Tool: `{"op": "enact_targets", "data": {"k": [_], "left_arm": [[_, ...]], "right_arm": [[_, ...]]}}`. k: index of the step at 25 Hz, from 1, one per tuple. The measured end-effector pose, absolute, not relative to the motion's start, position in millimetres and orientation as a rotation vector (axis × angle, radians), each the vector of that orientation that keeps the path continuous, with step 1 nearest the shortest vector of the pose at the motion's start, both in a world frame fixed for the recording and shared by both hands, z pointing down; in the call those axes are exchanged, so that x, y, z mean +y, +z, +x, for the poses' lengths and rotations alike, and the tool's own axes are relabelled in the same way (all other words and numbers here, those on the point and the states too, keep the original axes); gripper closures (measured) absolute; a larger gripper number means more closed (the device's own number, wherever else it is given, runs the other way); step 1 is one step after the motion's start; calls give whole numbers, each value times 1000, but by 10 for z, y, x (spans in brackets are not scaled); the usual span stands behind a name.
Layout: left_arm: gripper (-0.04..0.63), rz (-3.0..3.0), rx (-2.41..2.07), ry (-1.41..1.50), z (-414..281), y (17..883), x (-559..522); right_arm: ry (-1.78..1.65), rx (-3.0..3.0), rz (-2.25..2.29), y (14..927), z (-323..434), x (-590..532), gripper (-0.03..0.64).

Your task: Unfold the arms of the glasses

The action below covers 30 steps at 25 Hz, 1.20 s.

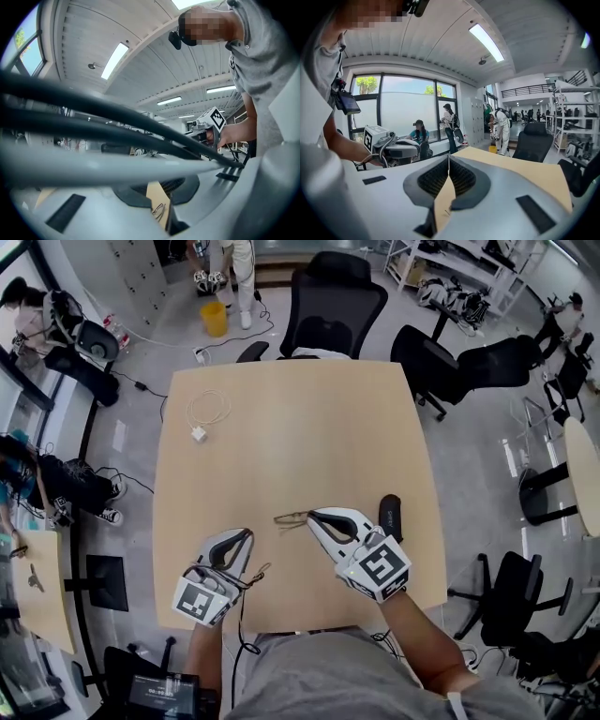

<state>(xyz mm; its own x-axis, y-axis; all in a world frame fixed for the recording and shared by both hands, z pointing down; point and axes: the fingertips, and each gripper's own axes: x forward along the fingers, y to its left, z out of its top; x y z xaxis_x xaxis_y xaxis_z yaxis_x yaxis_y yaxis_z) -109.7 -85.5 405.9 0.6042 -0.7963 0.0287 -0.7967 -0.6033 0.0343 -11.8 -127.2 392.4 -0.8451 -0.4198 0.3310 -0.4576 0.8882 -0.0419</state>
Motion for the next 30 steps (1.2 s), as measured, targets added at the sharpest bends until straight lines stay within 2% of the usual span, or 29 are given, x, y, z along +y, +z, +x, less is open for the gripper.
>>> {"op": "enact_targets", "data": {"k": [3,12,30], "left_arm": [[578,2785,-1335,57,-1059,4228,-1027],[578,2782,-1071,443,-831,5300,-1217],[577,2703,-893,750,-839,6505,-1195]], "right_arm": [[177,-2692,656,4130,-145,-1423,609],[276,-2515,599,5057,-175,-1570,607],[288,-2326,452,6066,-404,-1481,607]]}}
